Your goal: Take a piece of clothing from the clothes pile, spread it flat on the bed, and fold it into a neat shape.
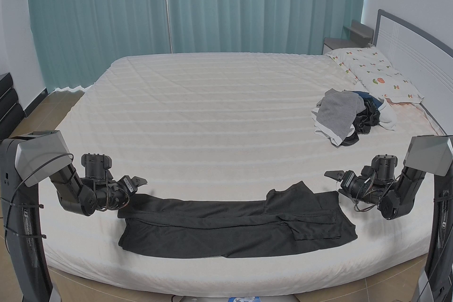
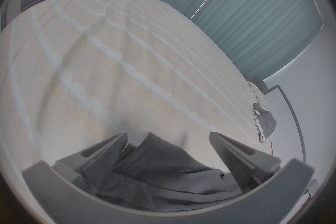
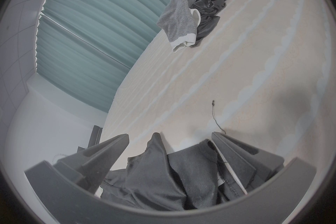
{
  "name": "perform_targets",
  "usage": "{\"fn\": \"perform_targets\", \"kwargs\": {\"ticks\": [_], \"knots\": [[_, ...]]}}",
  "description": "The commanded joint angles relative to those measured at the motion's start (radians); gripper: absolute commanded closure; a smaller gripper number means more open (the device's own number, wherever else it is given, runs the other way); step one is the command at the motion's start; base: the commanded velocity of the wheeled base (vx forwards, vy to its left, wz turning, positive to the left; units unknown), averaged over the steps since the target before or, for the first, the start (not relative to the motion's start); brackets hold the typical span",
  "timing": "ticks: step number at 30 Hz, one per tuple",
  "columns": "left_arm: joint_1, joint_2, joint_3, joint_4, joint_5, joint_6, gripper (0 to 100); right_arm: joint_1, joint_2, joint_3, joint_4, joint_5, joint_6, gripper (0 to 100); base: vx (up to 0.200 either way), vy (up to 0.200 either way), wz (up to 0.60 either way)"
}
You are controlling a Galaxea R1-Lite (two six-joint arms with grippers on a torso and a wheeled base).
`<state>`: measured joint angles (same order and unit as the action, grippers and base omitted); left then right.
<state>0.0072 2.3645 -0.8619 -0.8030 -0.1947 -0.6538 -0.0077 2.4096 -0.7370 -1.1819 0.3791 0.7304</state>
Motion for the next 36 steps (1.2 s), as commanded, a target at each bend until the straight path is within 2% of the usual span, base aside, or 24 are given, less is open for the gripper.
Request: {"fn": "perform_targets", "kwargs": {"ticks": [1, 7, 10, 13, 22, 29, 36], "knots": [[-0.004, 0.015, 0.006, -0.001, 0.003, 0.002, 100, 0.005, 0.017, -0.022, 0.018, 0.000, 0.000, 0, 0.000, 0.000, 0.00], [-0.003, 0.024, 0.011, -0.001, 0.060, -0.003, 100, 0.002, 0.010, 0.007, 0.016, -0.006, -0.002, 0, 0.000, 0.000, 0.00], [-0.001, 0.019, 0.018, -0.001, 0.075, -0.047, 100, 0.002, 0.006, 0.013, 0.018, -0.006, -0.005, 0, 0.000, 0.000, 0.00], [0.000, 0.015, 0.026, -0.004, 0.077, -0.102, 100, 0.005, 0.008, 0.030, 0.016, -0.008, -0.009, 0, 0.000, 0.000, 0.00], [0.002, 0.015, 0.064, -0.070, 0.078, -0.109, 100, 0.011, 0.002, 0.045, 0.016, -0.008, -0.014, 0, 0.000, 0.000, 0.00], [0.002, 0.016, 0.064, -0.071, 0.078, -0.109, 100, 0.017, -0.033, 0.080, 0.016, -0.008, -0.016, 0, 0.000, 0.000, 0.00], [0.004, 0.015, 0.064, -0.071, 0.078, -0.112, 100, 0.017, -0.024, 0.123, 0.016, -0.006, -0.106, 0, 0.000, 0.000, 0.00]]}}
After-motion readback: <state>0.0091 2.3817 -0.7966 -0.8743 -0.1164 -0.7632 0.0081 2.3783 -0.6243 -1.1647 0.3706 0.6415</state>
